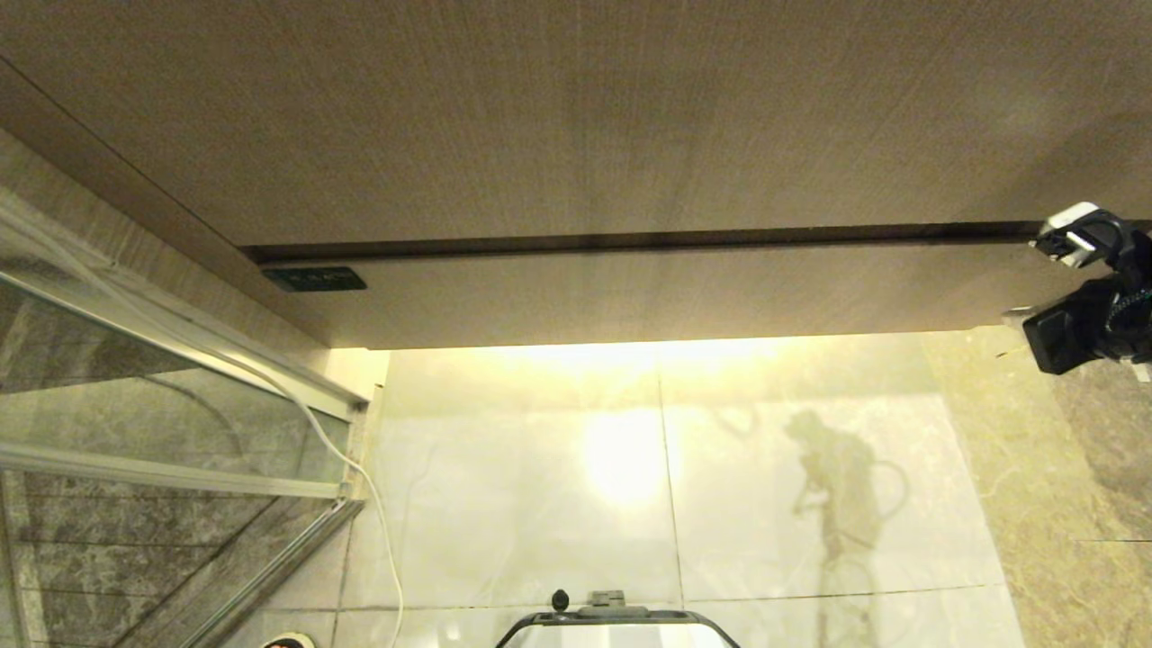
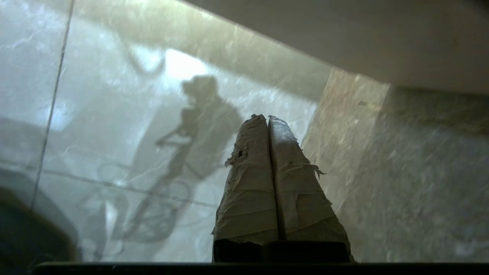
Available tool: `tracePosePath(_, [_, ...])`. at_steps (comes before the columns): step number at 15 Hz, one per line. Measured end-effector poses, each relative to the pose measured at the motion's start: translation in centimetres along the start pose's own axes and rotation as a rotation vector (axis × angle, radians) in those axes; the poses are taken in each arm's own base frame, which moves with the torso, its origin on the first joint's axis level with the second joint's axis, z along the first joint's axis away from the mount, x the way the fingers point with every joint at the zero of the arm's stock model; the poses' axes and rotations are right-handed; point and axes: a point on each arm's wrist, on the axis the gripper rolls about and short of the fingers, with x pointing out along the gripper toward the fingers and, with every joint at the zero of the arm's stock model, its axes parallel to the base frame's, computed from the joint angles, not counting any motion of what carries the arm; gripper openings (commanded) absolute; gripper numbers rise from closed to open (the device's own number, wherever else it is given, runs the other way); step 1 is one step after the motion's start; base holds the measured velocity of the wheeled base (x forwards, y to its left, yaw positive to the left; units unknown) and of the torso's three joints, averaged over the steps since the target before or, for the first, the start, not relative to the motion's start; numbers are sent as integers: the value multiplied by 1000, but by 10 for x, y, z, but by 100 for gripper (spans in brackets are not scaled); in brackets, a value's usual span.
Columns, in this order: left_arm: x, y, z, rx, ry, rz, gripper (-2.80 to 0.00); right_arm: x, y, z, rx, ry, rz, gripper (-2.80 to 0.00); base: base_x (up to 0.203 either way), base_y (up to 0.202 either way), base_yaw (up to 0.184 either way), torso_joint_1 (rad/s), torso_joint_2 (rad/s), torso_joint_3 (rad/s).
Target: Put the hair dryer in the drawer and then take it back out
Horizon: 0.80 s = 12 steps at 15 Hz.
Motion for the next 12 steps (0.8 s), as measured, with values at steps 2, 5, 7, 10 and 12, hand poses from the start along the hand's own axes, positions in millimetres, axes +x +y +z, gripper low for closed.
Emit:
tracePosePath(2, [0, 0, 0, 0, 0, 0, -280, -17, 5, -1, 2, 5, 18, -280, 0, 0, 0, 0, 0, 0])
tracePosePath(5, [0, 0, 0, 0, 0, 0, -280, -51, 17, -7, 11, -8, 53, -280, 0, 0, 0, 0, 0, 0])
tracePosePath(7, [0, 0, 0, 0, 0, -2, -280, -77, 29, -14, 13, -31, 82, -280, 0, 0, 0, 0, 0, 0])
tracePosePath(10, [0, 0, 0, 0, 0, 0, -280, -114, 53, -29, 3, -111, 190, -280, 0, 0, 0, 0, 0, 0])
tracePosePath(12, [0, 0, 0, 0, 0, 0, -280, -141, 72, -44, -4, -163, 239, -280, 0, 0, 0, 0, 0, 0])
